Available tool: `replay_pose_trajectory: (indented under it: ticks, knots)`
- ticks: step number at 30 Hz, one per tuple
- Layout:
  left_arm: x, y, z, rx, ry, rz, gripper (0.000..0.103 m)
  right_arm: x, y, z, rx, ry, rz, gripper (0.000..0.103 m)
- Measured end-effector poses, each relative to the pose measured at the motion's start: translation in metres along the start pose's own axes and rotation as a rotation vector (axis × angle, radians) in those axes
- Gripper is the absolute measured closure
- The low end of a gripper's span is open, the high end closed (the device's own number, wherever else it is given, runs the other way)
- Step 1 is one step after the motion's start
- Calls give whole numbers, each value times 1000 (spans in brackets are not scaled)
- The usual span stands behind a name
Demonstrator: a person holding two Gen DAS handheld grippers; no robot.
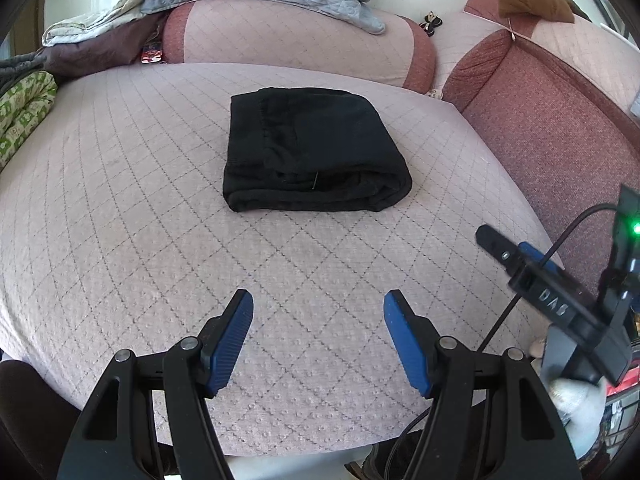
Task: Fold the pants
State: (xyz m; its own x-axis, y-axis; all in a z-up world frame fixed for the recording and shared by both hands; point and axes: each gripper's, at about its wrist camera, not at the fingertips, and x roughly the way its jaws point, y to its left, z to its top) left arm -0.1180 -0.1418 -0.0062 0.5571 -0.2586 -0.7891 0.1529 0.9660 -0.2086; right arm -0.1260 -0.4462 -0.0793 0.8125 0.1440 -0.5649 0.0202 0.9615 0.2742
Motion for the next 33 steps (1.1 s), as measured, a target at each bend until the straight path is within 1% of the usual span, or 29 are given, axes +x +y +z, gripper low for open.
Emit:
replay_pose_trajectory:
  ticks: [4,8,10,12,14,16,19,23,25,27,29,33]
  knots:
    - [-2,1,0,-1,-4,-5,36,4,7,-5,-36,5,-19,8]
    - [-1,1,0,7,3,-2,36,3,6,-4,-37,0,-25,8]
    - [-1,3,6,16,2,14,36,1,-1,1,-10,-19,-36,8]
    - [-5,7,15,17,-27,33,35,1,-11,6,22,-29,-64,8]
    - [-7,12,25,24,-45,66,33,3,-18,7,53,-20,-66,8]
    - [-8,15,29,21,-51,82,33,4,-19,6,61,-6,-62,8]
    - [-12,19,26,7,-58,84,33,5,-13,4,28,-5,-75,8]
    - [-13,30,13,-21,-44,91,32,3,3,0,-31,-9,-70,8]
    - [-8,36,8,-24,-23,120,32,3,9,-4,-49,-6,-53,8]
    - [-4,41,7,-38,-3,122,32,4,15,-7,-72,2,-43,8]
    - [-4,42,8,-46,-5,121,32,7,19,-8,-92,7,-50,8]
    - [-8,36,9,-24,-21,123,32,8,19,-8,-88,8,-49,8]
